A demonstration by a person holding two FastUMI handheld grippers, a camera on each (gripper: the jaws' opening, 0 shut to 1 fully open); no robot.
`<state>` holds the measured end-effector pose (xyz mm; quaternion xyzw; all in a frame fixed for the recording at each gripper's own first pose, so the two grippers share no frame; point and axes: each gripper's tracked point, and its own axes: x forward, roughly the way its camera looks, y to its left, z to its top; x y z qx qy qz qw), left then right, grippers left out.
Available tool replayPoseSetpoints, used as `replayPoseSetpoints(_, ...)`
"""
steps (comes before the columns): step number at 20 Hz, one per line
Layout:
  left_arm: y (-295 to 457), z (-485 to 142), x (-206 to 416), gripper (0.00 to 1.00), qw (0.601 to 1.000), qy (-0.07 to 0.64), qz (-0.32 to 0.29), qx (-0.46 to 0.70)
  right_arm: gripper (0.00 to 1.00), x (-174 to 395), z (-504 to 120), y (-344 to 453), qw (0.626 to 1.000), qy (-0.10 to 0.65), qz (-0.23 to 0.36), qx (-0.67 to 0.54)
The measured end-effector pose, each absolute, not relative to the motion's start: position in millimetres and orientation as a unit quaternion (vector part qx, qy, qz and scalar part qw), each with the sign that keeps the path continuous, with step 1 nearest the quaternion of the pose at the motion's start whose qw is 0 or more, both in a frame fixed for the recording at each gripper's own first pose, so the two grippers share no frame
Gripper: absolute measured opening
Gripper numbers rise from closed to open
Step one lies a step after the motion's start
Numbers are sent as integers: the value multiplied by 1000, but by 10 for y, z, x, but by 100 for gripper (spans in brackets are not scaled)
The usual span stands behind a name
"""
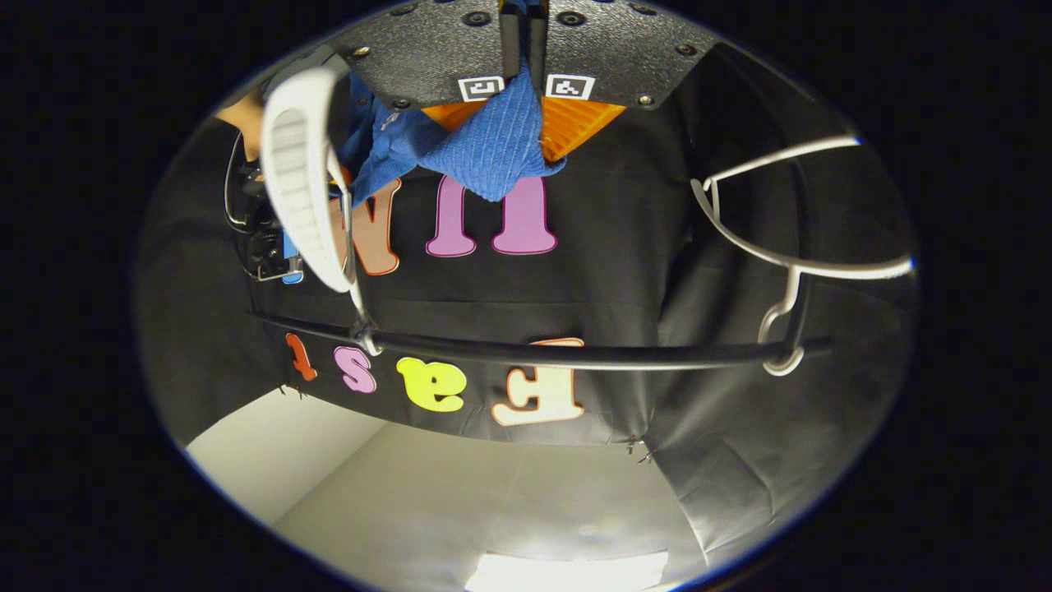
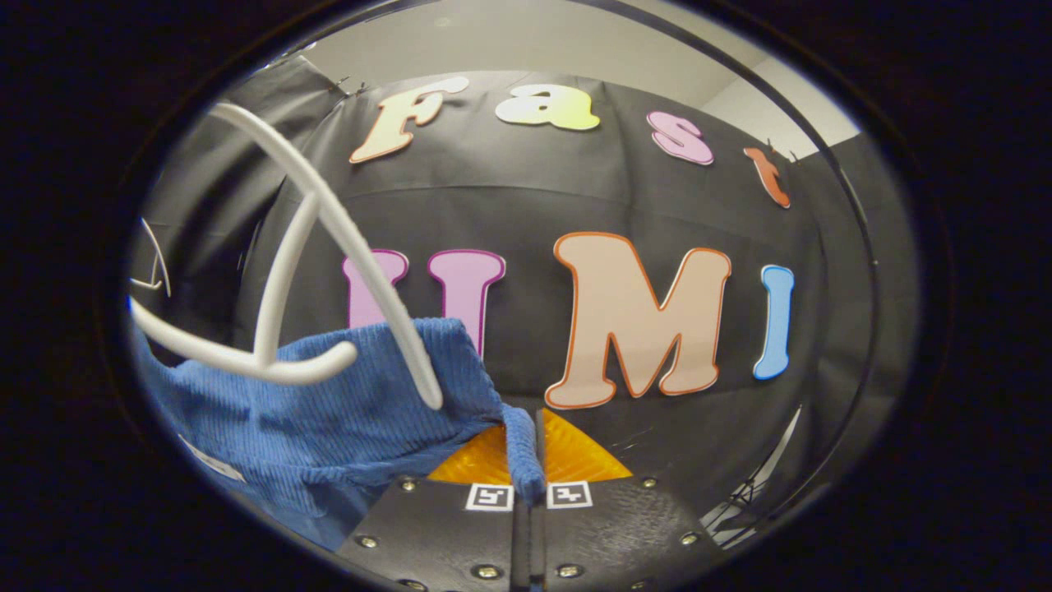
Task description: Grasp the clothes on the hanger with both hands and then place them into the laundry hamper below.
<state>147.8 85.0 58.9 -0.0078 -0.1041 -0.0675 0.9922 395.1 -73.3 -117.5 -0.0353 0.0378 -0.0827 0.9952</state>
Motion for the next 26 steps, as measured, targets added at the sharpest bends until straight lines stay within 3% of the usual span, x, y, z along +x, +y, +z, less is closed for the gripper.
replayPoseSetpoints(13,912,386,891,5,995,-82,-45,-18,0,2993,-1136,-168,997,64,-38,-11)
replayPoseSetpoints(26,301,173,607,5,993,-71,-79,-57,4,2055,-1085,273,997,73,-3,40)
